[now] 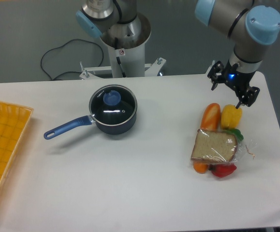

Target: Open the lid

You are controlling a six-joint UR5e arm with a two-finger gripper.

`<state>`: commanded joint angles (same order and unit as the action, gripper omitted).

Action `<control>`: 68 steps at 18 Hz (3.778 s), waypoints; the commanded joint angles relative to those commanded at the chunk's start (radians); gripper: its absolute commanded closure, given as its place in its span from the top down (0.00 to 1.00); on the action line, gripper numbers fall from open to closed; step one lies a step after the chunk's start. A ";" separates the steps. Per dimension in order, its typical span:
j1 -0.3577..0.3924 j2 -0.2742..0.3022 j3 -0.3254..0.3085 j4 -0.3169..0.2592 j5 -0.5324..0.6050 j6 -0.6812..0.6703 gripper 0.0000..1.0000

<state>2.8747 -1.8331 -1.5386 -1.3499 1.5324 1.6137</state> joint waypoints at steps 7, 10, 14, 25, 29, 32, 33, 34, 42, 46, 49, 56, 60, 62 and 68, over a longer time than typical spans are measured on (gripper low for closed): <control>-0.002 0.002 0.000 0.000 0.002 -0.009 1.00; -0.023 0.020 0.002 -0.003 0.009 -0.006 1.00; -0.034 0.029 -0.015 0.000 0.011 0.009 1.00; -0.026 0.112 -0.127 0.023 0.017 -0.009 1.00; -0.026 0.136 -0.181 0.107 0.020 -0.025 1.00; -0.029 0.147 -0.213 0.135 0.022 -0.081 1.00; -0.029 0.155 -0.218 0.137 0.017 -0.106 1.00; -0.031 0.161 -0.219 0.130 0.017 -0.124 1.00; -0.057 0.261 -0.353 0.176 0.008 -0.233 1.00; -0.116 0.290 -0.400 0.178 0.009 -0.311 1.00; -0.181 0.310 -0.411 0.172 0.021 -0.386 1.00; -0.207 0.432 -0.480 0.147 0.011 -0.422 0.99; -0.238 0.463 -0.523 0.149 0.014 -0.451 1.00; -0.261 0.463 -0.525 0.149 0.015 -0.489 1.00; -0.328 0.451 -0.525 0.156 0.018 -0.606 0.95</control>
<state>2.5465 -1.3821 -2.0632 -1.1935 1.5509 1.0079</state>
